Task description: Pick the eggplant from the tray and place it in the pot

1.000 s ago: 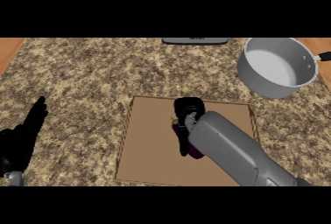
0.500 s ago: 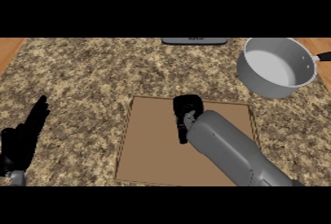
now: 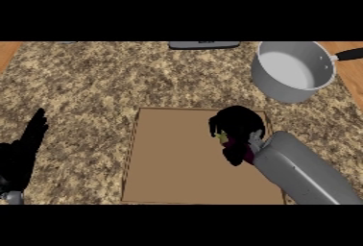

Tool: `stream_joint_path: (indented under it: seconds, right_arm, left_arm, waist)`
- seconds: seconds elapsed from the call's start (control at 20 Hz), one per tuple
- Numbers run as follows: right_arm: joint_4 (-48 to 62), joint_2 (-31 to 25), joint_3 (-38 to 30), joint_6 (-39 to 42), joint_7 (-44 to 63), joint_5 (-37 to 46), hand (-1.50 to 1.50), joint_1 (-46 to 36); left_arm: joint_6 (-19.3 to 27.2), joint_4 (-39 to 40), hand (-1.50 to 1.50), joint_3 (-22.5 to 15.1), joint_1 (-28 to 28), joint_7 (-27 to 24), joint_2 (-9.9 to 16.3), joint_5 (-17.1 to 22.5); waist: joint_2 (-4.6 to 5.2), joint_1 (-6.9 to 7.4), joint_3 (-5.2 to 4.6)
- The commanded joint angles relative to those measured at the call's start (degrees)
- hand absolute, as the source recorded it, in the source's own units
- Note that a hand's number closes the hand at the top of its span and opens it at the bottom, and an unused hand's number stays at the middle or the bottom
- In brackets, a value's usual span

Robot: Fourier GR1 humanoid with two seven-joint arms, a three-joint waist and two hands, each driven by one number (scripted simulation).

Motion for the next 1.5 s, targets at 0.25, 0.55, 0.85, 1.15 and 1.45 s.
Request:
stream_joint_path:
  seconds: [0.25, 0.55, 0.85, 1.15, 1.45]
  right_arm:
    - [-19.0, -22.6, -10.1, -20.3, -22.7, 6.5, 1.5, 11.4]
    - [-27.6, -28.2, -26.6, -29.6, -25.0, 1.0, 1.5, 18.0]
    - [-27.2, -27.5, -40.7, -28.1, -28.3, -12.1, 1.5, 25.6]
    - [-12.5, -26.7, -47.6, -22.6, -34.7, -16.3, 1.5, 16.3]
    - [3.1, -22.7, -45.2, -22.1, -38.0, -12.1, 1.5, 3.5]
  left_arm:
    - [0.7, -0.5, 0.0, 0.2, 1.6, -0.8, -1.0, -0.4]
    - [0.5, 0.2, 0.0, 1.2, 1.8, -1.1, -0.7, -0.3]
    - [-2.4, -0.8, 0.0, 1.4, 2.2, -2.3, 0.1, 0.1]
    - [-0.1, 0.6, 0.0, -2.2, -1.6, -0.5, -4.2, -3.9]
    - [-5.1, 2.6, 0.0, 1.9, -3.9, -1.3, -1.1, -1.1]
  waist:
    - [0.23, -1.02, 0.02]
    - [0.25, -1.23, -0.07]
    - [0.66, 1.29, -0.14]
    - [1.11, 2.86, -0.16]
    - [1.25, 3.86, -0.18]
